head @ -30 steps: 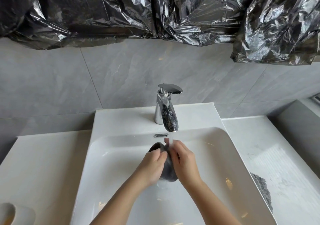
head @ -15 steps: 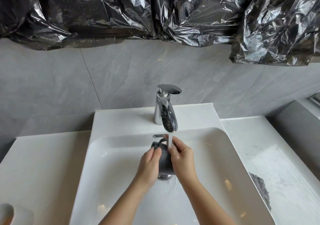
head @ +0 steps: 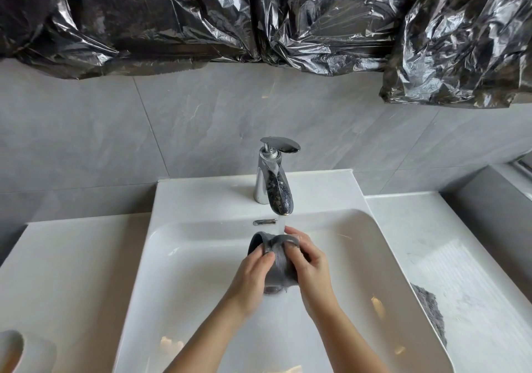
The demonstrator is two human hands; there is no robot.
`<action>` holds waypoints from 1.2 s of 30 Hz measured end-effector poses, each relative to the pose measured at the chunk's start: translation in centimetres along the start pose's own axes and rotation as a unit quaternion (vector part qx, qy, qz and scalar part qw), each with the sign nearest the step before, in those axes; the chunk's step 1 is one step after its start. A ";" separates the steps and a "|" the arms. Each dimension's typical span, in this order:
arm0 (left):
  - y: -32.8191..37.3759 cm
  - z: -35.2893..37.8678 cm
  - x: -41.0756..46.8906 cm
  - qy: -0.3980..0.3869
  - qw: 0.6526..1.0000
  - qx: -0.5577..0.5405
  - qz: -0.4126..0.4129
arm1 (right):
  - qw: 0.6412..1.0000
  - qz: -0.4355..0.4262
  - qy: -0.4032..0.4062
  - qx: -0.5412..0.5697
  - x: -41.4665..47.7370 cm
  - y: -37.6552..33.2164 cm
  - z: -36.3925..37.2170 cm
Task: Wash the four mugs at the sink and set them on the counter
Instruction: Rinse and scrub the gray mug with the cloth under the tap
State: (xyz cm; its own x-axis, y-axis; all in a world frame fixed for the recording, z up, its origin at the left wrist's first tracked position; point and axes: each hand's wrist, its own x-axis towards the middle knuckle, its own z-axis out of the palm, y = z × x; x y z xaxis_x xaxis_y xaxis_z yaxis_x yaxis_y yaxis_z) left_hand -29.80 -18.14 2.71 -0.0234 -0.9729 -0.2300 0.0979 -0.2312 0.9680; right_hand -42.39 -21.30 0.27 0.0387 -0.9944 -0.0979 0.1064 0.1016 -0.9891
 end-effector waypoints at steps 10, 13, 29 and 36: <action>1.2 1.3 0.4 0.133 0.963 -0.173 -0.159 | 0.997 -0.028 -0.065 -0.037 0.2 0.4 -0.6; 0.8 1.4 0.4 0.148 0.963 -0.179 -0.135 | 0.999 -0.002 -0.022 -0.047 0.4 -0.3 0.5; 1.5 -1.3 1.6 0.204 0.941 -0.213 -0.169 | 0.984 0.038 -0.173 -0.003 1.3 -1.5 0.5; 1.0 -1.7 1.8 0.187 0.914 -0.289 -0.213 | 0.982 0.089 -0.145 0.085 1.6 -1.1 0.1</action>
State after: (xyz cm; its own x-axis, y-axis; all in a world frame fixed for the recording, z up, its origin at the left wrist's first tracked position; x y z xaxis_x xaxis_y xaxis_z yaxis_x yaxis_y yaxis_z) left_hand -28.08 -20.17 3.11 0.1490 -0.7013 -0.6971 0.6705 -0.4464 0.5925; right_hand -42.38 -22.96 1.23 0.3499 -0.9135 -0.2077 0.2360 0.3006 -0.9241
